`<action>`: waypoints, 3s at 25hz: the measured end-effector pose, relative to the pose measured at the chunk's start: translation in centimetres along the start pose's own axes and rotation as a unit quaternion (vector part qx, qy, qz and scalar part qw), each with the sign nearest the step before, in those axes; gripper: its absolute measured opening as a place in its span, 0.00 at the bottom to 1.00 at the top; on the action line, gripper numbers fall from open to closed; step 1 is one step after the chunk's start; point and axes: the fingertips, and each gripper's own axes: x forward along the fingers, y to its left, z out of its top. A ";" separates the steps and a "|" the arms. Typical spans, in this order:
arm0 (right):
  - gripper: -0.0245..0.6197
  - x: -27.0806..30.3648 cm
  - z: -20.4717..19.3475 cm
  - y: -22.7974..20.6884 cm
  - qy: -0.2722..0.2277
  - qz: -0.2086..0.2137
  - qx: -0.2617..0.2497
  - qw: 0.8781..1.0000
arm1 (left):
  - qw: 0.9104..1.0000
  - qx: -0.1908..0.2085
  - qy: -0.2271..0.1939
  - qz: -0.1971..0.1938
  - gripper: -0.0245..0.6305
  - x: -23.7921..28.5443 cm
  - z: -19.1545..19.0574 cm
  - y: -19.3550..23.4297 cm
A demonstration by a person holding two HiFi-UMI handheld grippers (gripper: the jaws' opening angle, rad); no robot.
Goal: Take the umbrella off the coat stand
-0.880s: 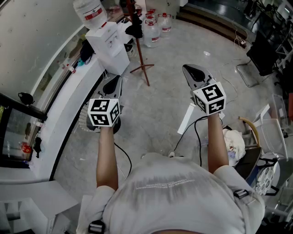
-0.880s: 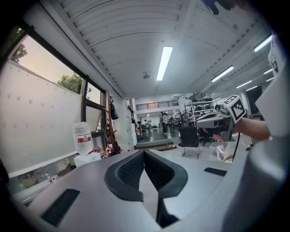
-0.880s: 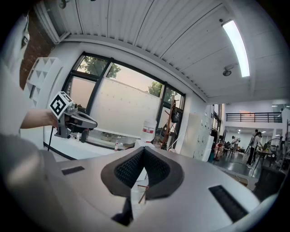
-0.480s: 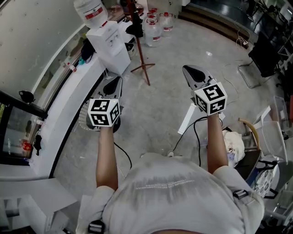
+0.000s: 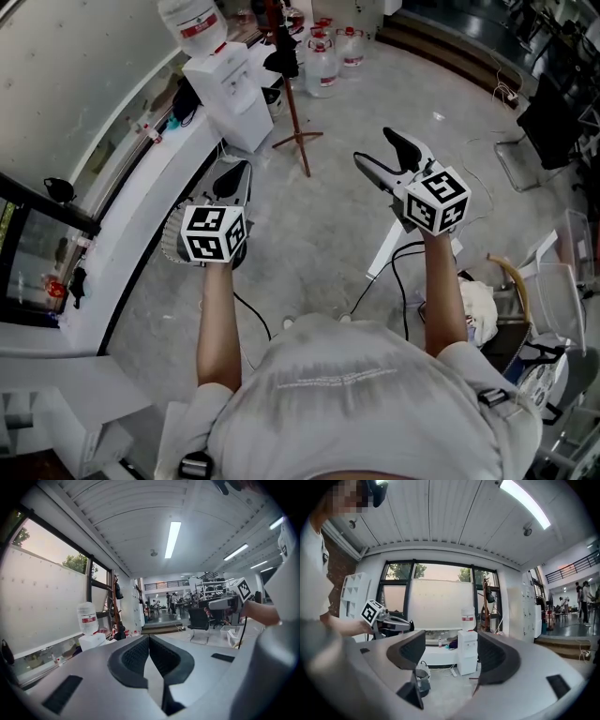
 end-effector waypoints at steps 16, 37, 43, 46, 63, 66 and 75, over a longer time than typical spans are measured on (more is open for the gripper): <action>0.57 -0.7 -3.2 -2.4 0.025 0.056 0.002 0.998 | 0.999 -0.010 0.029 0.032 0.06 1.1 -1.2 -2.2; 0.60 16.7 -2.7 -13.9 0.065 0.040 -0.007 0.997 | 0.999 -0.041 0.011 0.001 0.06 19.5 -1.8 10.9; 0.60 25.3 -2.2 -17.4 0.098 0.042 -0.012 0.994 | 0.999 -0.053 0.007 -0.003 0.06 25.5 -1.1 17.6; 0.58 28.6 -2.1 -19.0 0.108 0.025 -0.040 0.993 | 0.998 -0.063 0.007 -0.004 0.06 27.4 -1.6 20.1; 0.59 42.6 -6.1 -27.0 0.174 0.004 -0.084 0.981 | 0.993 -0.098 0.044 0.039 0.06 33.1 -6.4 30.3; 0.58 46.0 -7.3 -29.8 0.198 0.001 -0.112 0.974 | 0.991 -0.104 0.051 0.070 0.06 33.9 -6.9 33.1; 0.57 57.2 -11.0 -36.4 0.247 0.055 -0.039 0.967 | 0.983 -0.122 0.072 0.120 0.06 38.7 -7.9 37.9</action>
